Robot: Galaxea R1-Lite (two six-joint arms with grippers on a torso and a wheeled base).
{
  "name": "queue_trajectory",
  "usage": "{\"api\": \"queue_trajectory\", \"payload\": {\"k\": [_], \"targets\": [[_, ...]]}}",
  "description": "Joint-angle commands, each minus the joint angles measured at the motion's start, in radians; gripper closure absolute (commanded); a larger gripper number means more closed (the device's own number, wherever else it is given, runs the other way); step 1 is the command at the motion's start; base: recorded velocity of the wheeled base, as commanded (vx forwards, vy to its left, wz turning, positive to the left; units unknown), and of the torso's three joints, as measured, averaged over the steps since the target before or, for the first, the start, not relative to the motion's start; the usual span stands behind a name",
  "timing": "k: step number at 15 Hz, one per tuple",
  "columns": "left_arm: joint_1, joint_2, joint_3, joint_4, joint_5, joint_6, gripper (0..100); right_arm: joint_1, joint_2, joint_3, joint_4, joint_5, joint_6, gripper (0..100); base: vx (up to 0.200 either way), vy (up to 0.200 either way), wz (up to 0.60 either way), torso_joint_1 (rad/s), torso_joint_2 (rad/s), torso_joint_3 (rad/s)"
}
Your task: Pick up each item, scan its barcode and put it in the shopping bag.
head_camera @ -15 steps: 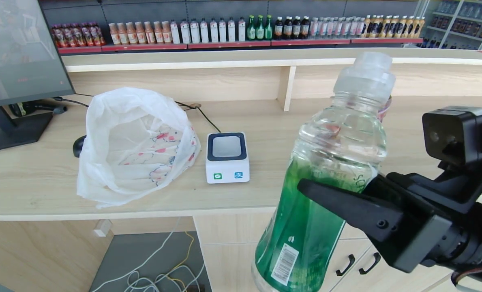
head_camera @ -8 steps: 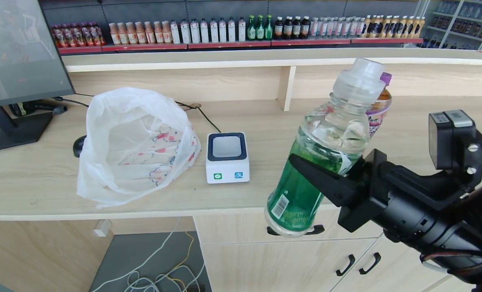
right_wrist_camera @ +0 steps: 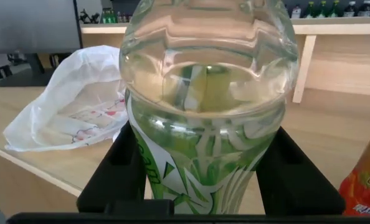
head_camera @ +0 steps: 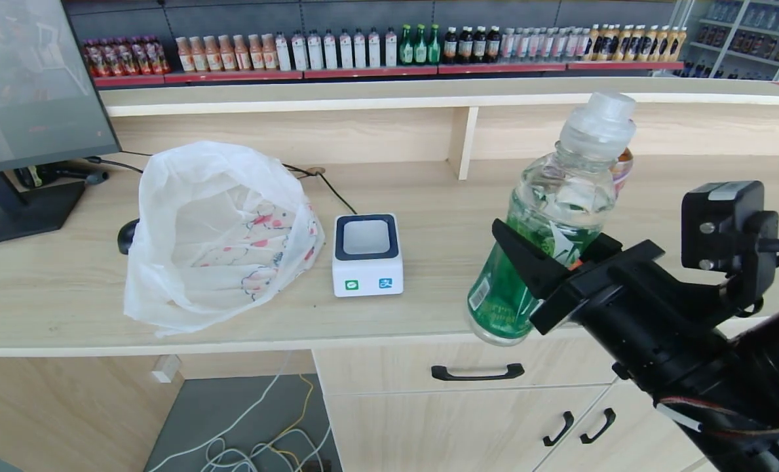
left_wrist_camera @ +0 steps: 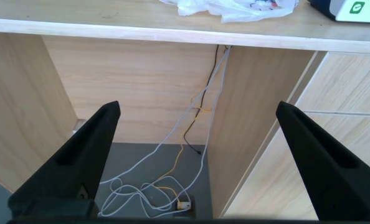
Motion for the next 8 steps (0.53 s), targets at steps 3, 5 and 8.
{"api": "queue_trajectory", "payload": {"k": [3,5,8], "targets": [[0.0,0.0,0.0,0.0,0.0,0.0,0,0.057,0.048,-0.019,-0.001,-0.114,-0.054,100,0.0,0.0,0.0,0.0,0.0,0.0],[0.0,0.0,0.0,0.0,0.0,0.003,0,0.057,0.054,-0.045,-0.001,-0.131,-0.079,100,0.0,0.0,0.0,0.0,0.0,0.0],[0.0,0.0,0.0,0.0,0.0,0.009,0,0.054,0.045,-0.062,-0.001,-0.131,-0.074,100,0.0,0.0,0.0,0.0,0.0,0.0]]}}
